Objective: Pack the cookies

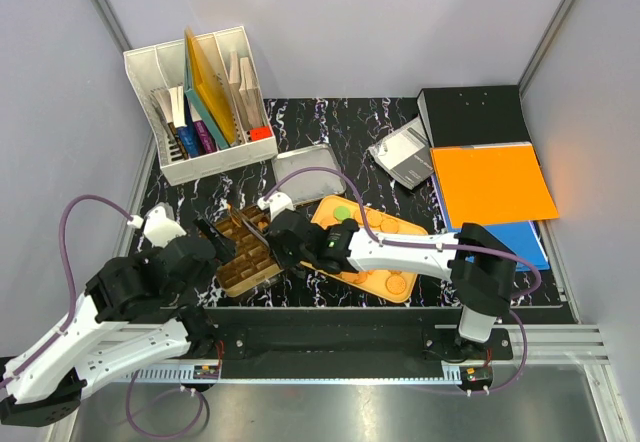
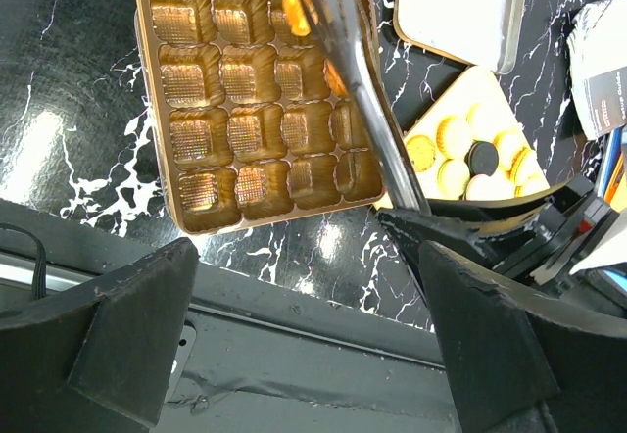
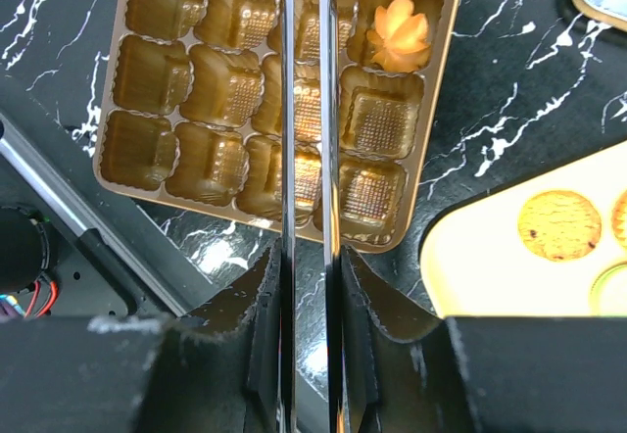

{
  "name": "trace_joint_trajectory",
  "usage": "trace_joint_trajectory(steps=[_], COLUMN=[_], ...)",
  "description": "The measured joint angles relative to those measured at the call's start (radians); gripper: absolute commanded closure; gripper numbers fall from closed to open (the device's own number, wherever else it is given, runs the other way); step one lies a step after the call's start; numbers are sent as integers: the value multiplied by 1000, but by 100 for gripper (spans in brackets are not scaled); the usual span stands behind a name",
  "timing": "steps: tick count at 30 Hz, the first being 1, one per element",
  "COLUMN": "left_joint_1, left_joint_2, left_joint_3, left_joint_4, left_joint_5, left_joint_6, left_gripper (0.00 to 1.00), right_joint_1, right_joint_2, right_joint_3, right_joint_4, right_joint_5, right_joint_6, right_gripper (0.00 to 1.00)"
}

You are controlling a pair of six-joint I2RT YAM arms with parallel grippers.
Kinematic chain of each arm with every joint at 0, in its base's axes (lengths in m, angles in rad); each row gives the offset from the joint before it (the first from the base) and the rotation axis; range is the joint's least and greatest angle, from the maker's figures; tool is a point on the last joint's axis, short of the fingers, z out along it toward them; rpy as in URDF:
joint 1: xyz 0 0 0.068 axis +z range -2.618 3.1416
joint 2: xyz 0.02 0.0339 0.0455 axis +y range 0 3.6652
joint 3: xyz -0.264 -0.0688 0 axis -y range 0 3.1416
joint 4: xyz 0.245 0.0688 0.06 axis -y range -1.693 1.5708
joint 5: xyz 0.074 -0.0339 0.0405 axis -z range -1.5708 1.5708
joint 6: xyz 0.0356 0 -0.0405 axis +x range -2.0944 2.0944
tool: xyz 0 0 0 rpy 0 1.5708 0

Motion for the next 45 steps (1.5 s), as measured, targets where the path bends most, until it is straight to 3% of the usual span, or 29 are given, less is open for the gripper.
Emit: trace_joint_trajectory(steps=[4, 6, 9, 13, 23, 31, 36, 40, 45], left_joint_1=[0, 0, 0, 0, 0, 0, 0, 0, 0], left_joint_2=[0, 0, 0, 0, 0, 0, 25, 86, 170], left_joint_3=[-11, -12, -12, -12, -13, -13, -13, -12, -12], left_joint_4=[0, 0, 0, 0, 0, 1, 24, 64, 146], left_joint_5=[1, 1, 1, 2, 1, -1, -3, -3, 2], left_joint_6=[0, 0, 0, 0, 8, 19, 48, 85, 138], left_gripper=[1, 1, 1, 1, 1, 1, 1, 1, 1], right_joint_1=[5, 5, 5, 5, 5, 5, -9, -50, -83], right_joint_2=[0, 0, 0, 0, -31, -247, -392, -400, -402], right_joint_3=[-7, -11, -11, -11, -1, 0, 75, 131, 67], right_joint_4=[1, 0, 1, -2, -46, -153, -392, -633, -857], right_joint_5=[-1, -1, 0, 5, 51, 161, 241, 270, 259], right_joint_6=[7, 10, 11, 14, -2, -6, 43, 150, 290], right_gripper=[84, 69, 59, 52, 57, 59, 62, 64, 63])
